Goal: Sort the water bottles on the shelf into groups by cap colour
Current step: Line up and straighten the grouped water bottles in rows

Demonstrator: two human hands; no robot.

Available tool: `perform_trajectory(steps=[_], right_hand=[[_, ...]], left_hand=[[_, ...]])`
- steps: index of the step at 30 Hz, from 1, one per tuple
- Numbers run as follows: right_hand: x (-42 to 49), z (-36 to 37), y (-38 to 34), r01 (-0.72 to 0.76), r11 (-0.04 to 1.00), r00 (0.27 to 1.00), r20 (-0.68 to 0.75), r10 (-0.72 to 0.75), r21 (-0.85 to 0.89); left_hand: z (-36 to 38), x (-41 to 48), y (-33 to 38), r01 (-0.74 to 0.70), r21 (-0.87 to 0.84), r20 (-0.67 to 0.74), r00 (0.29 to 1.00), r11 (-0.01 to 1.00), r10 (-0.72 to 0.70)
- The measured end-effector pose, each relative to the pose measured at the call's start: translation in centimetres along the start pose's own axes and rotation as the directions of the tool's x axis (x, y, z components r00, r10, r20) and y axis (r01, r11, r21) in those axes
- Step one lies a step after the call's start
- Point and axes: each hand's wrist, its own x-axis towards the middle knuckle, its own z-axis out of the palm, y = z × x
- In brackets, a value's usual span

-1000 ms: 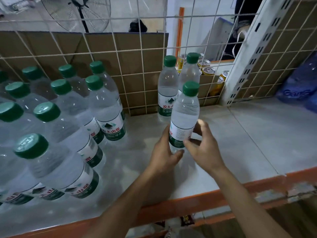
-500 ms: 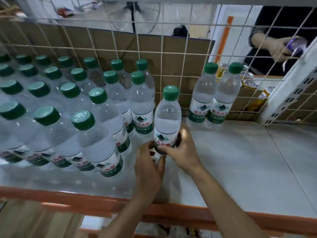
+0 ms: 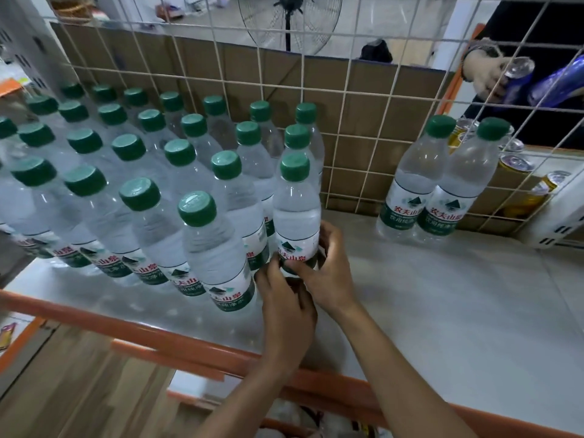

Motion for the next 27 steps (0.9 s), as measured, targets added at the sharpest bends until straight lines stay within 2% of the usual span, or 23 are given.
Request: perform_trajectory(steps=[5, 8, 10, 12, 14, 16, 18, 20, 23, 25, 27], right_hand=[[0.0, 0.0, 0.2, -0.031, 0.999, 0.999, 0.037, 0.031, 0.019], [-0.2, -0.1, 0.0, -0.043, 0.998, 0.997, 0.069, 0.041, 0.037], [-0.3, -0.7, -0.2, -0.031, 0.999, 0.993, 0.113, 0.032, -0.014], [-0.5, -2.0, -0.3, 0.042, 0.995, 0.999, 0.023, -0.04, -0.093], [-0.3, -4.0, -0.4, 0.058, 0.991, 0.965, -0.246, -0.087, -0.124], [0.7, -6.5, -0.6, 0.003, 0.986, 0.86, -0.503, -0.087, -0.165], [2.0, -8.8, -1.0, -0.093, 0.969, 0.803, -0.593, -0.062, -0.228], [3.0, -10.5, -0.9, -0.187, 0.95, 0.82, -0.572, 0.011, -0.251], [2.9, -11.7, -0.1, -0.294, 0.928, 0.834, -0.536, 0.134, -0.227], [2.3, -12.1, 0.5, -0.297, 0.93, 0.847, -0.509, 0.151, -0.217], [1.8, -12.4, 1.0, -0.281, 0.936, 0.866, -0.477, 0.151, -0.214]], left_hand=[[0.2, 0.0, 0.3, -0.086, -0.076, -0.088, 0.993, 0.993, 0.079], [0.3, 0.1, 0.5, -0.066, -0.116, -0.142, 0.989, 0.991, 0.049], [0.4, 0.0, 0.7, -0.07, -0.13, -0.137, 0.989, 0.989, 0.052], [0.7, 0.0, 0.8, -0.121, -0.112, -0.133, 0.985, 0.986, 0.106], [1.4, 0.2, 1.6, -0.223, -0.118, -0.119, 0.971, 0.968, 0.209], [2.7, 0.6, 3.0, -0.295, -0.133, -0.041, 0.956, 0.946, 0.292], [4.5, 1.6, 4.6, -0.256, -0.116, 0.117, 0.956, 0.96, 0.269], [6.8, 3.3, 5.8, -0.192, -0.065, 0.246, 0.948, 0.979, 0.202], [10.7, 6.4, 7.1, -0.17, -0.04, 0.362, 0.916, 0.985, 0.173], [12.9, 8.1, 7.9, -0.071, -0.033, 0.446, 0.892, 0.997, 0.078], [14.7, 9.1, 8.0, -0.029, -0.021, 0.451, 0.892, 0.999, 0.035]])
